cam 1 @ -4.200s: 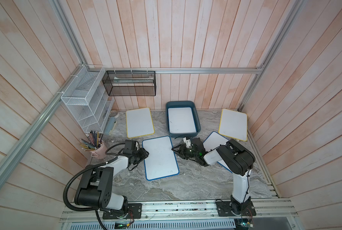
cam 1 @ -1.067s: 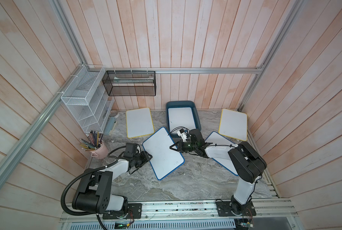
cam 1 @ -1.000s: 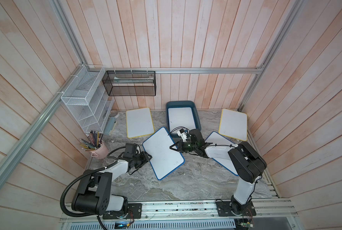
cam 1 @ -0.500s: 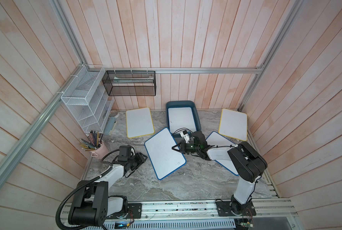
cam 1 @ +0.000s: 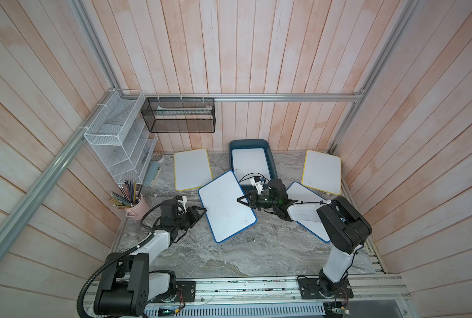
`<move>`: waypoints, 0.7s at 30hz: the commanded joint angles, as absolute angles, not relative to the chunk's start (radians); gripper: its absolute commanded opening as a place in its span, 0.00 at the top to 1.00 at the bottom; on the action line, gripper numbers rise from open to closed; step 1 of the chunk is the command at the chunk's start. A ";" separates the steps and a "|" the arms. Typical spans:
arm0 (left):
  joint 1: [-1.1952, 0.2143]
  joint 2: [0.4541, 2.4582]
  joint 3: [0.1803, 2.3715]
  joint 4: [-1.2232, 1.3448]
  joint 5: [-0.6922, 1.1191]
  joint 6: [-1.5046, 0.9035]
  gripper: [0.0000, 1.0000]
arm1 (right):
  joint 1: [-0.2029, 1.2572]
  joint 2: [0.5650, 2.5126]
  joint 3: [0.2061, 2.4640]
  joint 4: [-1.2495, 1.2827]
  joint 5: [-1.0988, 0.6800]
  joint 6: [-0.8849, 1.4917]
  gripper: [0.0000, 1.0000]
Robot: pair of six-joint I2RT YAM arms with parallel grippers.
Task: Put the whiteboard into the storage box
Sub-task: Pick up the whiteboard at the center of the board.
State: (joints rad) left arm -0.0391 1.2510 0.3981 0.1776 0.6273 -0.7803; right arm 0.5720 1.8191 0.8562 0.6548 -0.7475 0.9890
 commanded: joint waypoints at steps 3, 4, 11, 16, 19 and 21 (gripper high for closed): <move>-0.034 1.278 0.420 0.260 0.686 -0.793 0.47 | 0.553 1.801 0.891 0.791 -0.805 1.025 1.00; -0.033 1.283 0.422 0.263 0.689 -0.793 0.47 | 0.547 1.799 0.891 0.792 -0.807 1.025 1.00; -0.032 1.307 0.422 0.381 0.696 -0.841 0.47 | 0.507 1.763 0.889 0.780 -0.805 1.009 1.00; -0.032 1.386 0.468 0.540 0.722 -0.905 0.47 | 0.506 1.782 0.913 0.809 -0.804 1.025 1.00; -0.035 1.424 0.508 0.581 0.735 -0.919 0.47 | 0.502 1.781 0.926 0.808 -0.793 1.022 1.00; -0.034 1.439 0.539 0.551 0.738 -0.901 0.47 | 0.497 1.780 0.938 0.804 -0.789 1.019 1.00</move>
State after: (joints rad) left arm -0.0372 1.4235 0.4938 0.4965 0.7082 -0.8986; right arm 0.5030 1.8118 0.8860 0.7013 -0.7719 1.0153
